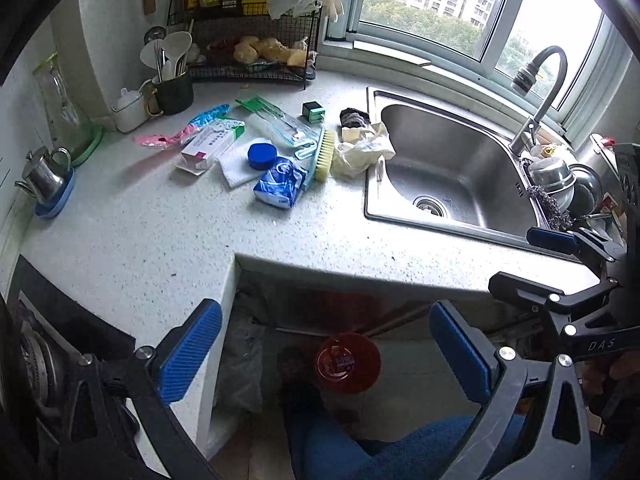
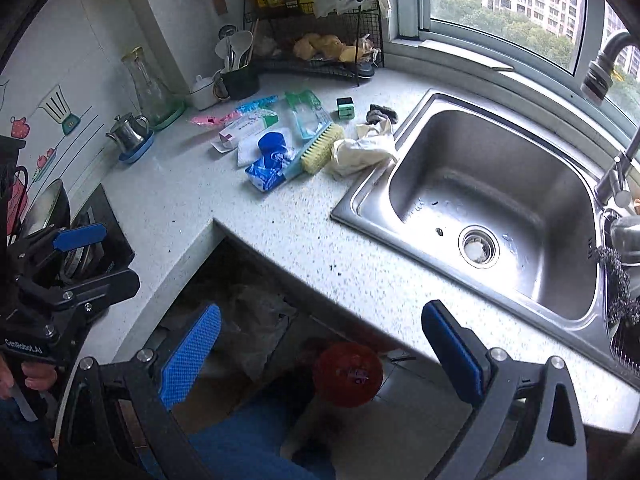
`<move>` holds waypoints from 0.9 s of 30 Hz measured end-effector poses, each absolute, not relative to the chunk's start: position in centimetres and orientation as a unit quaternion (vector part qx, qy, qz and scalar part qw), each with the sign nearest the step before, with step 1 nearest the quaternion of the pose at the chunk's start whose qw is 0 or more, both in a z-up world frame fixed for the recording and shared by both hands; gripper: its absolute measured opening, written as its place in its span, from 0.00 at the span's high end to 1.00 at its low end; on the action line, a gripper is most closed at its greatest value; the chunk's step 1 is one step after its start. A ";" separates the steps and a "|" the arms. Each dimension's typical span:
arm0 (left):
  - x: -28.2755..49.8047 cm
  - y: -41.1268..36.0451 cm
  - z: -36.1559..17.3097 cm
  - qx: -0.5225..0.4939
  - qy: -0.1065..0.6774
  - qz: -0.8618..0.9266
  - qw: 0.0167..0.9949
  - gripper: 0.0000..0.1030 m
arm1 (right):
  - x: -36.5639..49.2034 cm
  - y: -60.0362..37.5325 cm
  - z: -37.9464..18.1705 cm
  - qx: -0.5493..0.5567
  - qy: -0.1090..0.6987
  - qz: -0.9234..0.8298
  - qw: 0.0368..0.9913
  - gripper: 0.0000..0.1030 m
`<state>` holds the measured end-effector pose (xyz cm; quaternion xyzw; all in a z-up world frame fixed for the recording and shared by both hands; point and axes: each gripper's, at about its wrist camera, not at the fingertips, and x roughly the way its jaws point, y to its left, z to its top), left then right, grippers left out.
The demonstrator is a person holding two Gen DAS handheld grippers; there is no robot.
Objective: Collect trash
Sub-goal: 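Raise both open tools back up to the counter, then close the right tool on the white rubber gloves beside the sink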
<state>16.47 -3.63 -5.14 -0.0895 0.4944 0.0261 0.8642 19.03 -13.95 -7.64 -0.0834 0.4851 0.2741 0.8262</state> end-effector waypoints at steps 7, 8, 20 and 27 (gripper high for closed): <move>22.8 -0.6 -4.9 -0.087 0.494 0.006 0.865 0.00 | 24.2 -11.0 -6.7 -0.083 0.485 0.275 0.826 0.02; 23.8 -0.1 -5.0 -0.087 0.497 0.002 0.863 0.00 | 25.1 -10.5 -6.9 -0.086 0.487 0.271 0.826 0.02; 35.0 6.8 -10.3 -0.091 0.546 -0.042 0.832 0.00 | 35.7 -6.1 -10.6 -0.173 0.492 0.248 0.817 0.02; 38.6 8.7 -13.3 -0.105 0.573 -0.057 0.811 0.00 | 40.1 -4.3 -14.4 -0.213 0.525 0.241 0.788 0.02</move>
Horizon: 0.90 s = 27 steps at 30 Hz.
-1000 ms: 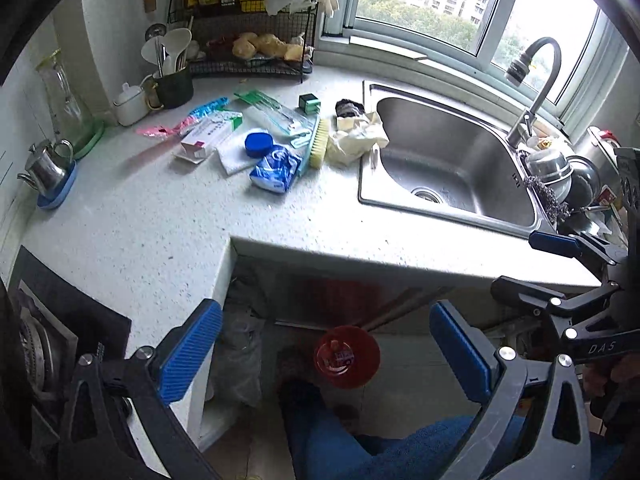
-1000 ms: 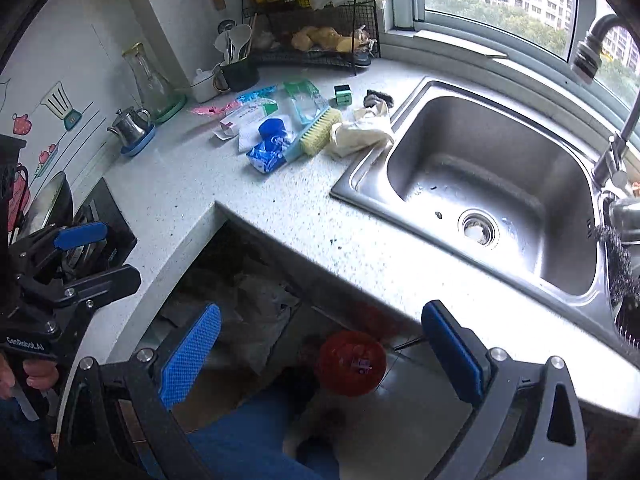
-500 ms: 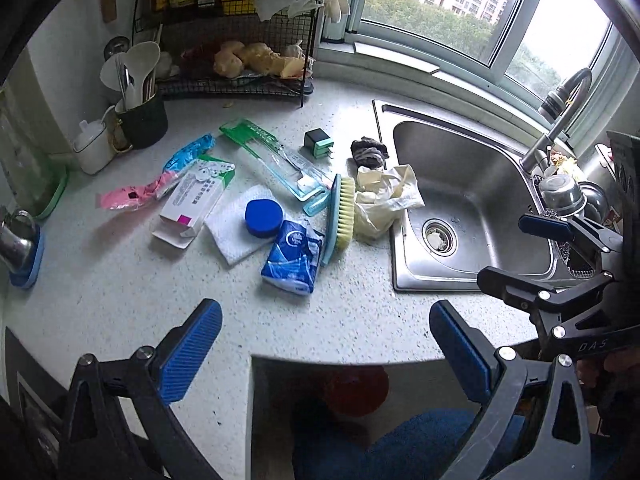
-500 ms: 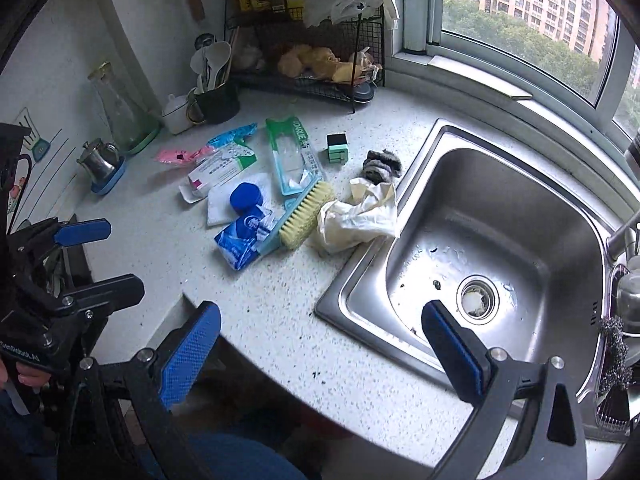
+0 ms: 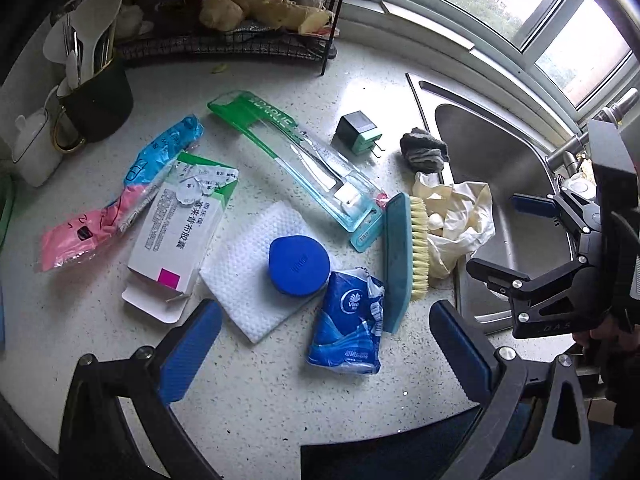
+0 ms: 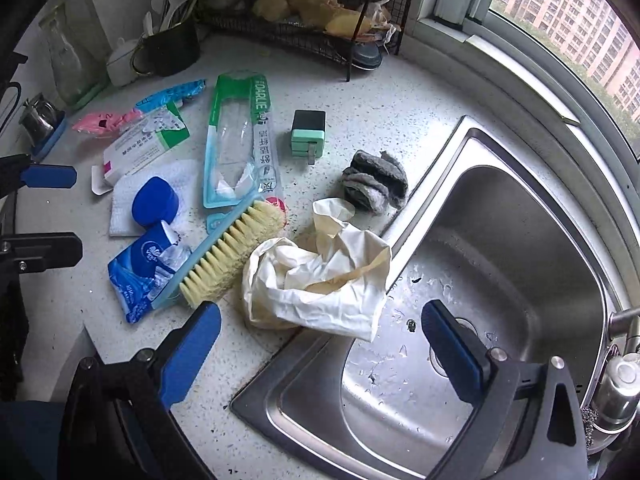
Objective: Collect trash
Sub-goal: 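Close the right tool on the white rubber gloves beside the sink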
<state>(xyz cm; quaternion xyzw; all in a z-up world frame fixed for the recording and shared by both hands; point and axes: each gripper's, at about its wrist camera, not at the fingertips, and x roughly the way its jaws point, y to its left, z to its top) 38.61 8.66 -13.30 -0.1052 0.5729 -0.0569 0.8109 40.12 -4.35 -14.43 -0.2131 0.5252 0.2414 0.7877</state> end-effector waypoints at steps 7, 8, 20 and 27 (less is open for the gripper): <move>40.5 9.8 -14.7 -0.113 0.585 -0.060 0.801 0.00 | 41.5 -2.4 -17.5 -0.269 0.539 0.261 0.755 0.02; 40.6 10.0 -14.8 -0.114 0.587 -0.058 0.800 0.00 | 41.5 -2.0 -17.9 -0.283 0.534 0.264 0.752 0.03; 39.5 11.6 -15.1 -0.132 0.590 -0.044 0.795 0.00 | 43.0 0.1 -19.2 -0.256 0.560 0.310 0.725 0.58; 38.4 12.0 -14.5 -0.099 0.592 -0.055 0.798 0.00 | 42.6 -0.1 -19.0 -0.242 0.564 0.301 0.730 0.90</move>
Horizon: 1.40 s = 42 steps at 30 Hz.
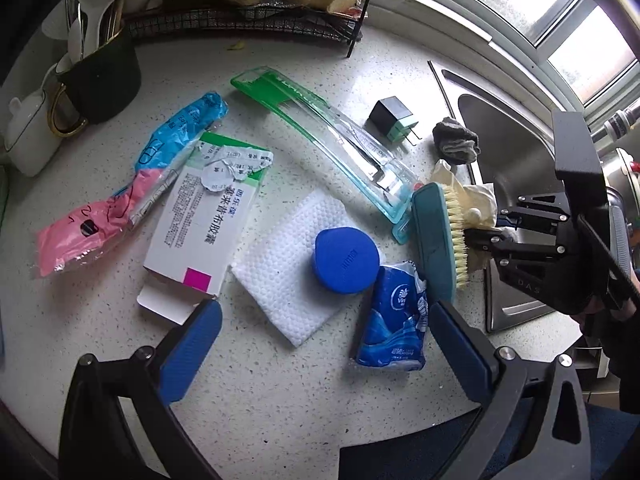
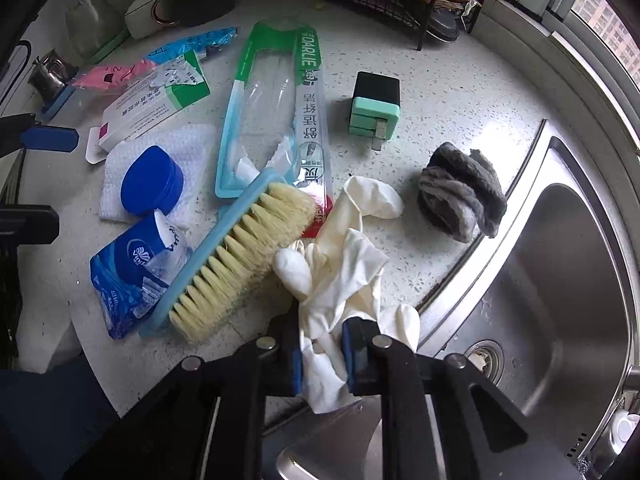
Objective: Collect trash
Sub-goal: 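Close the right tool on the white rubber gloves beside the sink, then close the left tool on the blue-and-pink plastic bag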
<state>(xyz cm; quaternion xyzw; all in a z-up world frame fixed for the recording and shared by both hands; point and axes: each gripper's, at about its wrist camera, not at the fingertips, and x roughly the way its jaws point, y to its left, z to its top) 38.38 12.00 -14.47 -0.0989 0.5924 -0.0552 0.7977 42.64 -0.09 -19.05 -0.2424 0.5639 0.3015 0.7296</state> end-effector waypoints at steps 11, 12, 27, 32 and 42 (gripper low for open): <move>40.2 19.0 -12.2 -0.010 0.591 -0.033 0.806 0.00 | 40.0 -3.4 -14.5 -0.150 0.565 0.266 0.767 0.92; 40.8 19.8 -12.4 -0.003 0.594 -0.030 0.804 0.00 | 39.7 -3.7 -14.1 -0.141 0.564 0.265 0.770 0.92; 47.8 24.3 -16.8 0.076 0.630 -0.046 0.772 0.00 | 39.3 -4.7 -13.6 -0.106 0.577 0.224 0.778 0.92; 49.3 23.8 -19.1 0.116 0.644 -0.055 0.754 0.03 | 39.2 -4.5 -13.4 -0.093 0.581 0.219 0.778 0.92; 51.8 22.4 -20.5 0.108 0.647 -0.100 0.748 0.24 | 39.4 -5.3 -13.7 -0.069 0.595 0.196 0.776 0.92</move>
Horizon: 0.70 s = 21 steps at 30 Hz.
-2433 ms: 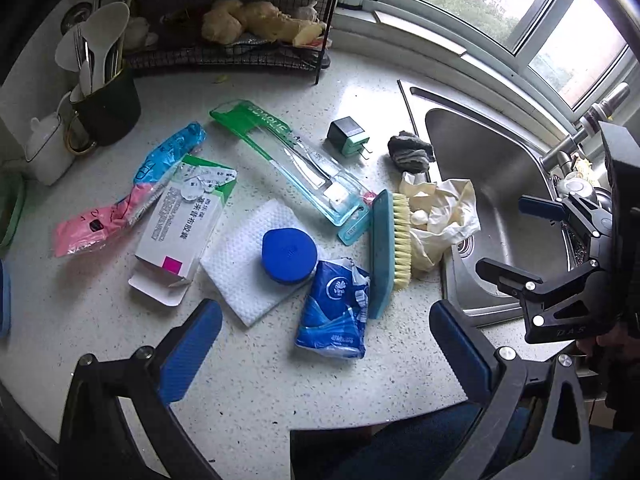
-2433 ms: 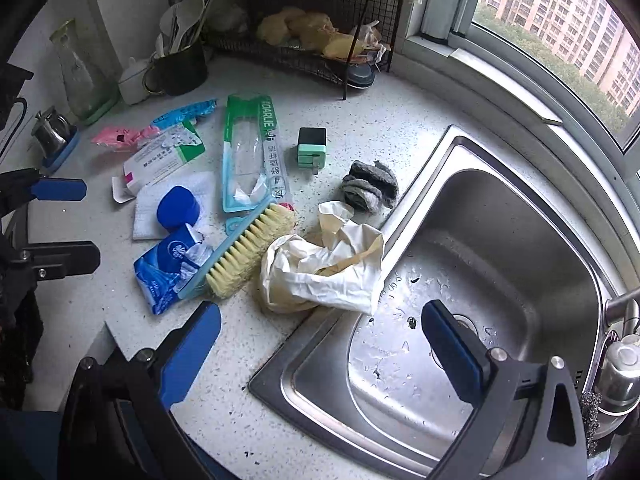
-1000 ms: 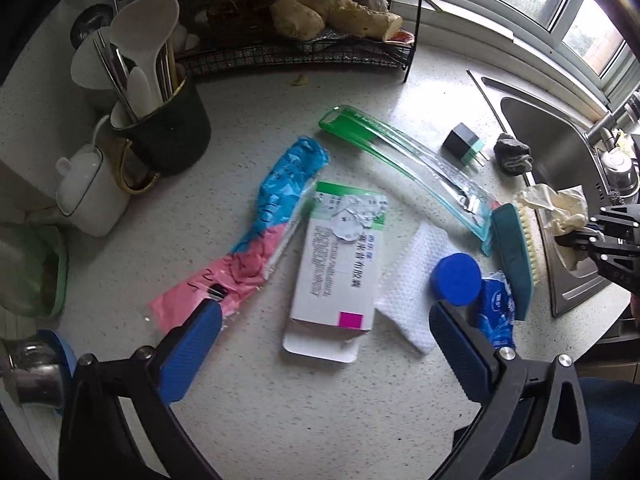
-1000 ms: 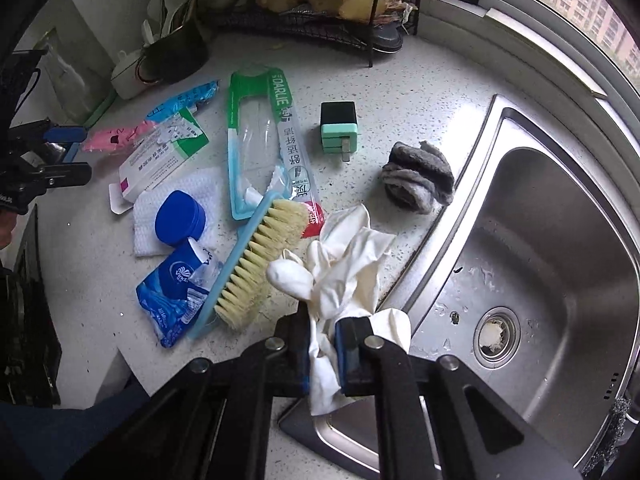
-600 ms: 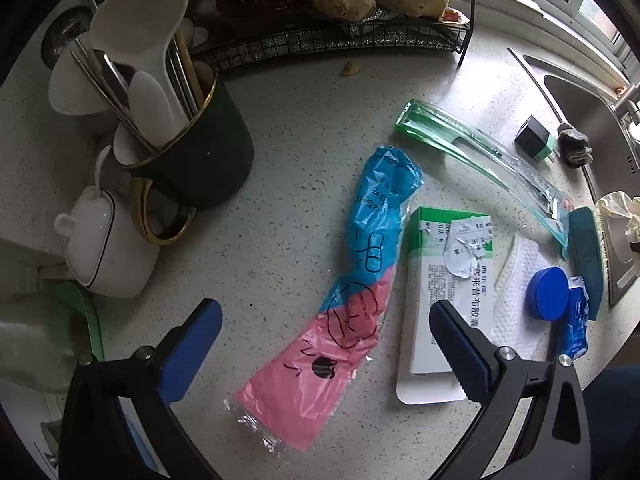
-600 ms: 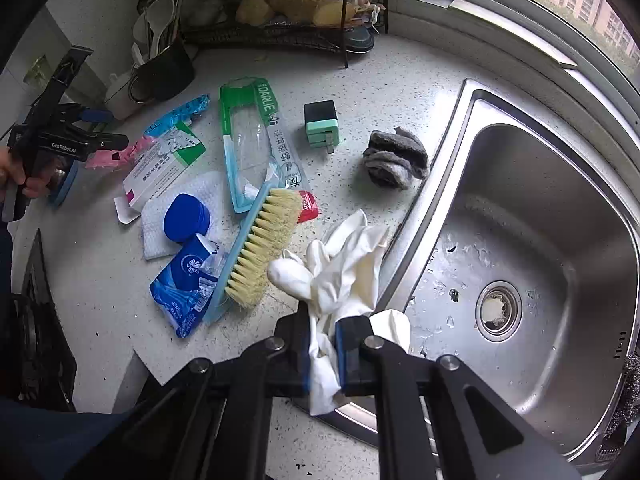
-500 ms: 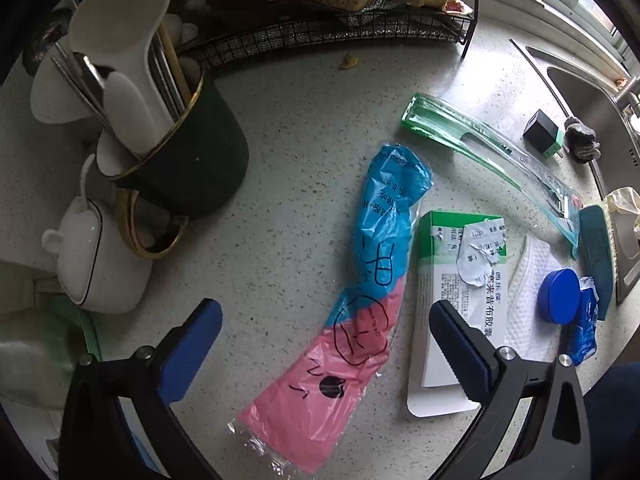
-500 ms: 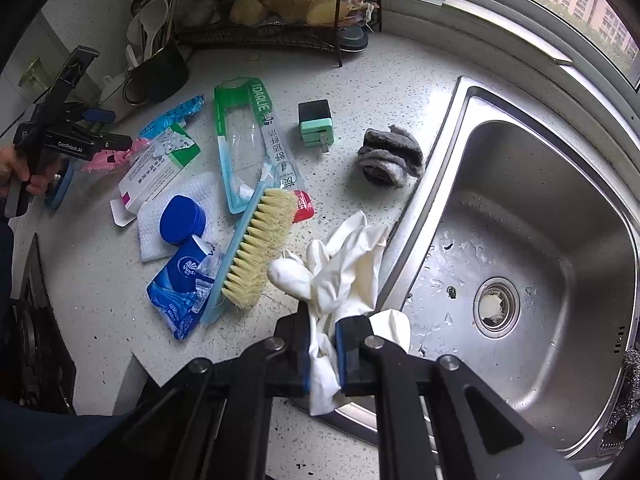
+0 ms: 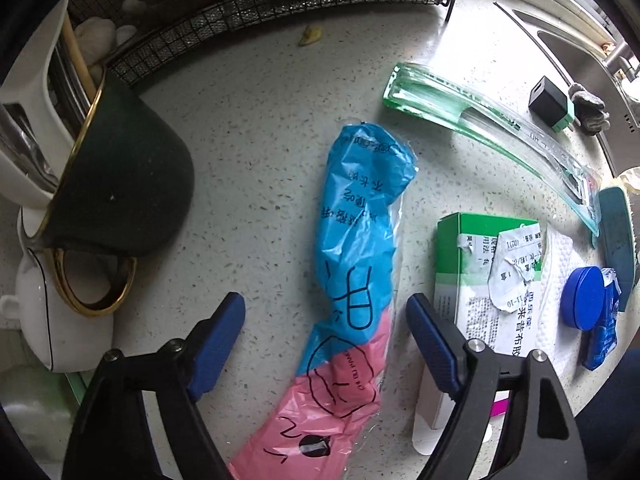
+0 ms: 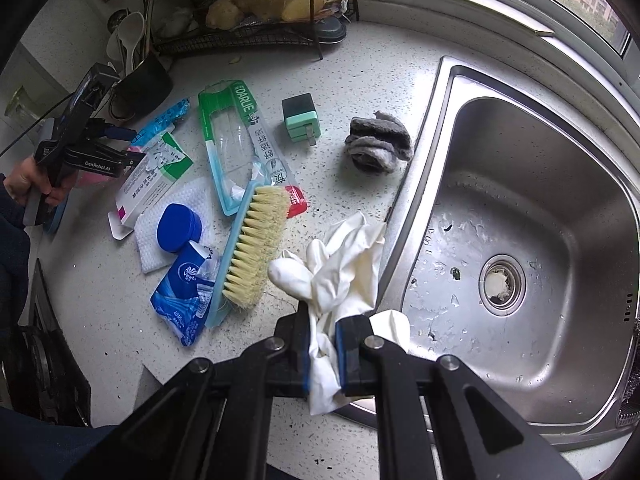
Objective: Collect trash
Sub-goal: 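Close the left tool on the blue-and-pink plastic bag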
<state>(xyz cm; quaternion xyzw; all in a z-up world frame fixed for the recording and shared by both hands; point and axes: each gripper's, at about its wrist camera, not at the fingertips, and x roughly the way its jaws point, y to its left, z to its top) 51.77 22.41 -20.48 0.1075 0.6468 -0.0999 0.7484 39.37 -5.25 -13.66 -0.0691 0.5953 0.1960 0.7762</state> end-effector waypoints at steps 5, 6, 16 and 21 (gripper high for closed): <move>52.7 21.2 -20.4 0.090 0.647 -0.126 0.747 0.52 | 39.5 -5.5 -13.6 -0.059 0.596 0.190 0.778 0.92; 52.5 20.8 -20.2 0.094 0.646 -0.132 0.746 0.59 | 39.5 -5.5 -13.6 -0.059 0.596 0.190 0.778 0.92; 50.7 17.7 -17.9 0.107 0.644 -0.100 0.751 0.92 | 38.5 -5.9 -12.2 -0.048 0.572 0.209 0.792 0.92; 48.2 15.3 -15.0 0.120 0.628 -0.084 0.765 0.92 | 37.5 -6.5 -10.9 -0.047 0.556 0.218 0.800 0.92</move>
